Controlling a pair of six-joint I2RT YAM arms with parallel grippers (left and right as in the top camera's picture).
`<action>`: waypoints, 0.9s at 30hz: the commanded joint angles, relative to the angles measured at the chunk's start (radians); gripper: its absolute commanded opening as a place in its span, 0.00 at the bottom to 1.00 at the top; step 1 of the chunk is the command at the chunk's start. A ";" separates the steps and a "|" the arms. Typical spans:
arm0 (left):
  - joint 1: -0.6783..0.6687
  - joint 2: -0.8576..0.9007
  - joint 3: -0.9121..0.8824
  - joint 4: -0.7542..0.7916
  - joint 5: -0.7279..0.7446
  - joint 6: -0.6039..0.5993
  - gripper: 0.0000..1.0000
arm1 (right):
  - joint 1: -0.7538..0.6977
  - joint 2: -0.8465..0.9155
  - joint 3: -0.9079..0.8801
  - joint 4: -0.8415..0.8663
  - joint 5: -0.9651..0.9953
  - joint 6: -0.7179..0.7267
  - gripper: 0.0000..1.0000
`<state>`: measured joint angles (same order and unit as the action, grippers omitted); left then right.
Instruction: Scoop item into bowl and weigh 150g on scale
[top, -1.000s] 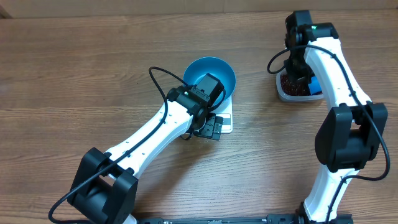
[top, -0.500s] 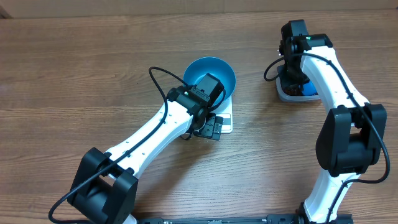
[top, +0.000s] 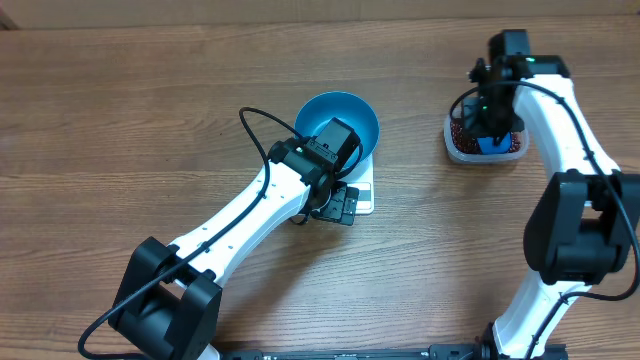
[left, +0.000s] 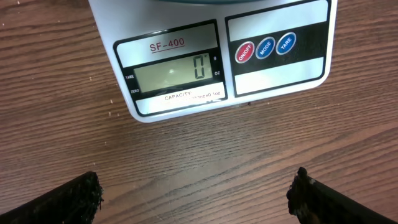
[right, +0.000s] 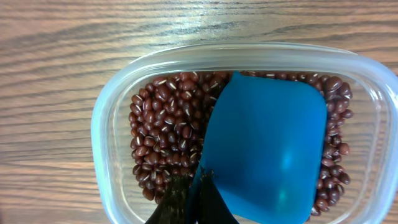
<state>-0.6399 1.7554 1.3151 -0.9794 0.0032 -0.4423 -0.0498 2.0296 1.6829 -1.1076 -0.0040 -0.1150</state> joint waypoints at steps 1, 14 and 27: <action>-0.002 -0.002 -0.010 0.001 -0.013 0.000 1.00 | -0.060 0.064 -0.039 0.004 -0.179 0.018 0.04; -0.002 -0.002 -0.010 0.001 -0.013 0.000 1.00 | -0.132 0.064 -0.039 0.011 -0.276 0.038 0.04; -0.002 -0.002 -0.010 0.001 -0.013 0.000 1.00 | -0.151 0.064 -0.040 0.003 -0.238 0.036 0.04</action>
<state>-0.6399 1.7554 1.3151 -0.9794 0.0032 -0.4423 -0.1921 2.0224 1.6829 -1.1015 -0.2714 -0.0971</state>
